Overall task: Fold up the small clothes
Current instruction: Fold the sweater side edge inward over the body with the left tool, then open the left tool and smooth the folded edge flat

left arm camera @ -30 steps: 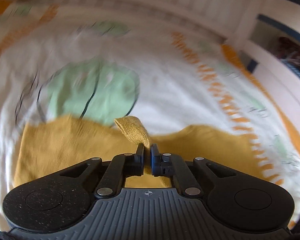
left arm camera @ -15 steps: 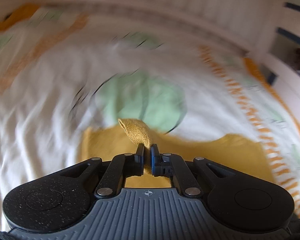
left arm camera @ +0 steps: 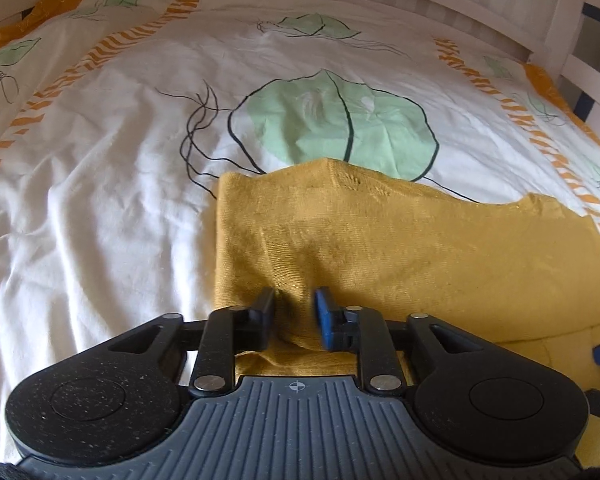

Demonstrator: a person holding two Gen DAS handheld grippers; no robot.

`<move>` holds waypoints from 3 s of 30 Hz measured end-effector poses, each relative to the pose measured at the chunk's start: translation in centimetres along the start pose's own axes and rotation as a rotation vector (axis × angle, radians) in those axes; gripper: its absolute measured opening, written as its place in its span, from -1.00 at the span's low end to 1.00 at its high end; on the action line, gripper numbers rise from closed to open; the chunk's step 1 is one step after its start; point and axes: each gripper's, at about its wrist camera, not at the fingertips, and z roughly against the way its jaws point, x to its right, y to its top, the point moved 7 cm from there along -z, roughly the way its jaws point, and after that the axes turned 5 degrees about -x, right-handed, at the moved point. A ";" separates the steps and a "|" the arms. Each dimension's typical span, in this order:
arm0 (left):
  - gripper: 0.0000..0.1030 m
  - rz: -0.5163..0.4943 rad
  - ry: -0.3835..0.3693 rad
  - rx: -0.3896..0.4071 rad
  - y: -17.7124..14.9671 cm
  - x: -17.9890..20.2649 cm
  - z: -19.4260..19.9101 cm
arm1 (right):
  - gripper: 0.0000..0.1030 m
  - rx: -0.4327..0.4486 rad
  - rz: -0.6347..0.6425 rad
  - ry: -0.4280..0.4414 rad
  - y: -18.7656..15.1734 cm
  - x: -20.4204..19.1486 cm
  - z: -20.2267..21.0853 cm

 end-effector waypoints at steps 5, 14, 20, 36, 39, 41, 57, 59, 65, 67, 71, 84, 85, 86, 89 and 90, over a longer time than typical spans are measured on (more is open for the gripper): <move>-0.37 -0.004 0.026 0.008 -0.3 -0.5 0.5 | 0.64 0.000 -0.001 0.000 0.0 0.0 0.0; -0.15 -0.195 0.265 0.023 -0.6 0.3 1.5 | 0.67 -0.003 0.004 0.002 0.0 -0.2 -0.1; -0.16 -0.026 0.239 0.032 -0.7 -2.3 2.3 | 0.69 -0.003 0.005 0.003 0.0 -0.2 -0.2; -0.16 -0.158 0.115 0.094 1.2 3.4 1.5 | 0.77 -0.016 0.034 -0.005 0.0 -0.4 -0.4; -0.16 -0.183 0.078 0.165 1.2 4.5 3.2 | 0.77 -0.015 0.035 -0.004 0.0 -0.4 -0.4; -0.16 -0.148 0.064 0.194 1.0 4.1 4.1 | 0.77 -0.015 0.033 -0.003 0.0 -0.4 -0.4; -0.16 -0.222 0.065 0.177 -0.5 5.6 4.2 | 0.78 -0.018 0.040 -0.006 -0.1 -0.4 -0.4; -0.16 -0.252 0.052 0.179 -0.8 6.9 3.7 | 0.78 -0.018 0.039 -0.006 -0.1 -0.4 -0.4; -0.16 -0.313 0.086 0.167 -1.1 9.1 1.8 | 0.78 -0.017 0.037 -0.002 0.0 -0.5 -0.3; -0.16 -0.299 0.133 0.155 -0.8 8.6 0.9 | 0.78 -0.016 0.036 0.001 0.0 -0.4 -0.3; -0.16 -0.201 0.229 0.131 -0.7 5.5 0.1 | 0.78 -0.015 0.033 0.005 0.0 -0.4 -0.3; -0.16 0.137 0.239 0.091 -3.4 -4.1 4.1 | 0.79 -0.016 0.034 0.006 0.0 -0.3 -0.3; -0.16 0.132 0.230 0.082 -3.8 -4.1 4.5 | 0.79 -0.016 0.036 0.004 0.0 -0.3 -0.3; -0.16 0.124 0.220 0.075 -4.3 -4.0 5.1 | 0.79 -0.017 0.038 0.001 0.0 -0.3 -0.3; -0.15 0.100 0.192 0.065 -6.1 -3.6 6.9 | 0.80 -0.018 0.045 -0.006 -0.1 -0.4 -0.4; -0.15 0.097 0.186 0.065 -6.8 -3.5 7.5 | 0.81 -0.018 0.046 -0.005 -0.1 -0.4 -0.4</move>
